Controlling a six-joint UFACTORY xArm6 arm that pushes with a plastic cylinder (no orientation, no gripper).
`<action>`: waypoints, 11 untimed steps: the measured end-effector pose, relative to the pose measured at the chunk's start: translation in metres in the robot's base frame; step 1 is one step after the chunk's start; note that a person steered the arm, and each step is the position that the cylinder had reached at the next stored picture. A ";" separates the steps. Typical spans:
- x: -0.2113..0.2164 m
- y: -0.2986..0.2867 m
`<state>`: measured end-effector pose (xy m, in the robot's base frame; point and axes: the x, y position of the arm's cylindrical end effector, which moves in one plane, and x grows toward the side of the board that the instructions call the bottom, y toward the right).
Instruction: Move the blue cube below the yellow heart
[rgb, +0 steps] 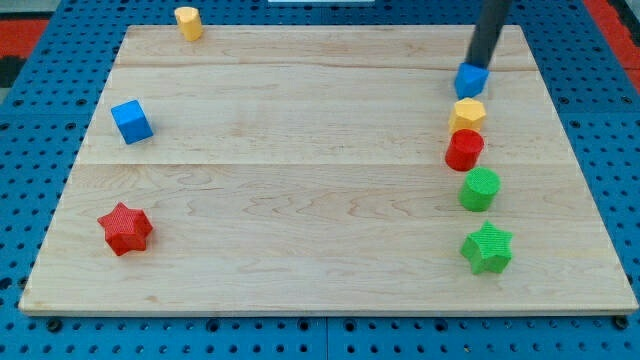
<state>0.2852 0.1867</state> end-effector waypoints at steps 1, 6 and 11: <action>0.003 -0.005; 0.132 -0.364; 0.023 -0.428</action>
